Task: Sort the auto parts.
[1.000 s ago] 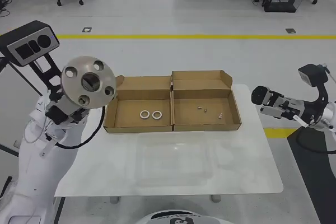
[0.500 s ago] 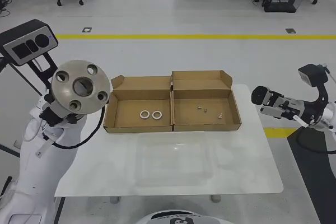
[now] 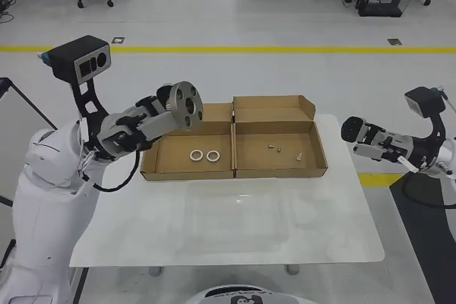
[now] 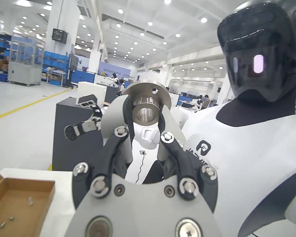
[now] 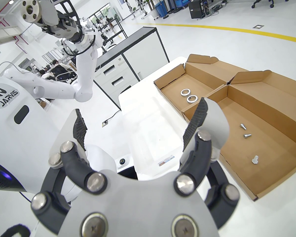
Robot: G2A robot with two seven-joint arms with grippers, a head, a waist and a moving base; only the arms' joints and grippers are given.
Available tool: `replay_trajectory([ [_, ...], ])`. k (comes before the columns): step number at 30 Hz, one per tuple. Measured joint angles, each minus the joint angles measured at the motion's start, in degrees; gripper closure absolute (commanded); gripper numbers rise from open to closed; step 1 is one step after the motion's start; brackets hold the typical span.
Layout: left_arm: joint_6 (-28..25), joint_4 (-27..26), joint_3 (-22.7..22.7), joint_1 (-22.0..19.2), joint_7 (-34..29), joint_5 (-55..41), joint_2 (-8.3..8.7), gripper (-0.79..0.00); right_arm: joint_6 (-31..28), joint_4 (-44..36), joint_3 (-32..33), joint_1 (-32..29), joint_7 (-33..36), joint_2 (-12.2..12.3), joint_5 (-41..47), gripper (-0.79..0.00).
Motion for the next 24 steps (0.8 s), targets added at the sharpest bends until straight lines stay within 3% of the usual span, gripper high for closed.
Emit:
replay_trajectory([
  [6, 3.4, 3.6, -0.2, -2.1, 0.7, 8.6, 0.09, 0.000, 0.0, 0.0, 0.0, 0.0, 0.0, 0.0, 0.0, -0.785],
  [14, 6.0, 10.5, 3.1, -7.0, -4.0, 26.5, 0.37, 0.000, 0.0, 0.0, 0.0, 0.0, 0.0, 0.0, 0.0, -0.785],
  [24, 9.1, 13.0, 6.5, -6.6, -9.3, 39.2, 1.02, 0.000, 0.0, 0.0, 0.0, 0.0, 0.0, 0.0, 0.0, -0.785],
])
